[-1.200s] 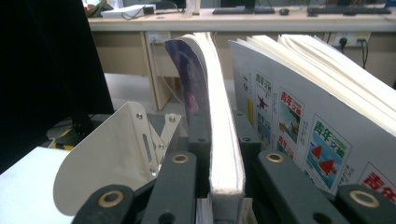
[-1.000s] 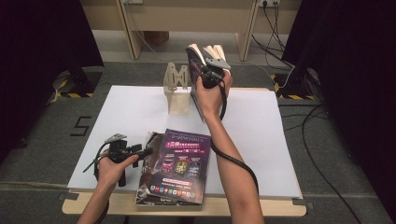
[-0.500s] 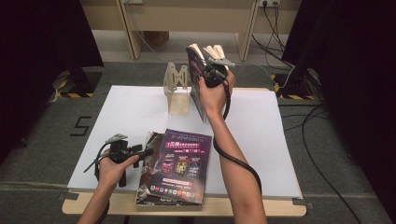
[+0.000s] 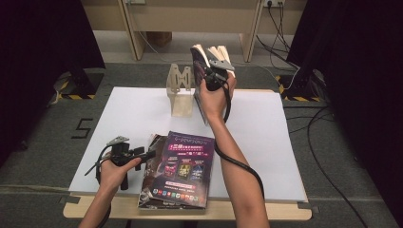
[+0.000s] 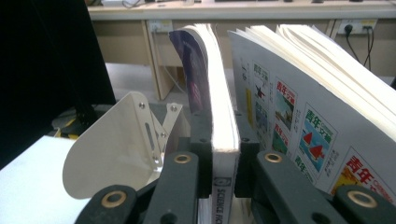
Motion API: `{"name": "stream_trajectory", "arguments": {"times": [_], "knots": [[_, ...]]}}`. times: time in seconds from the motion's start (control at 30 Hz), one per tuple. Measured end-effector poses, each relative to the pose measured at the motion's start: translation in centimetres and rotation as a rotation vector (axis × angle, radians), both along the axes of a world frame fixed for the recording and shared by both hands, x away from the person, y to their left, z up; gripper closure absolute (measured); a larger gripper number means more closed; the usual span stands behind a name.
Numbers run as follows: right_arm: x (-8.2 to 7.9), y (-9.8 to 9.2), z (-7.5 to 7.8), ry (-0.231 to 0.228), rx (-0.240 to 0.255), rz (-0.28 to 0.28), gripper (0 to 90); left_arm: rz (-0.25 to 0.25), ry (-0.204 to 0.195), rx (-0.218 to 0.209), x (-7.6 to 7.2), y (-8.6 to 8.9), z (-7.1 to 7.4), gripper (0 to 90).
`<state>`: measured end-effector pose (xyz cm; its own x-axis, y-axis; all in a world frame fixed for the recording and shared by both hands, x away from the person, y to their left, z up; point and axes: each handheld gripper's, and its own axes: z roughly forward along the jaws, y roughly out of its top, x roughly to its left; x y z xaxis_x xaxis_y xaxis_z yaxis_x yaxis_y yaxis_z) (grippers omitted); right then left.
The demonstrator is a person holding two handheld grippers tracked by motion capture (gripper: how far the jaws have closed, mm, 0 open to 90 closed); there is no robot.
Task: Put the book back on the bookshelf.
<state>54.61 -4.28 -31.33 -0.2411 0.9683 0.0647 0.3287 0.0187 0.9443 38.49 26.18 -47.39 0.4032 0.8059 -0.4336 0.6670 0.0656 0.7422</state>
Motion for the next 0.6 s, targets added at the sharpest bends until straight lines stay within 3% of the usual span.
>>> {"name": "stream_trajectory", "arguments": {"times": [0.37,0.6], "knots": [[0.01,0.25,-0.02,-0.095,0.016,-0.024,83.4,0.0,0.0,0.0,-0.01,0.04,-0.04,31.9],[0.32,0.44,-0.78,-0.104,0.007,-0.03,83.3,0.001,-0.002,0.0,-0.02,0.14,-0.03,31.9]]}}
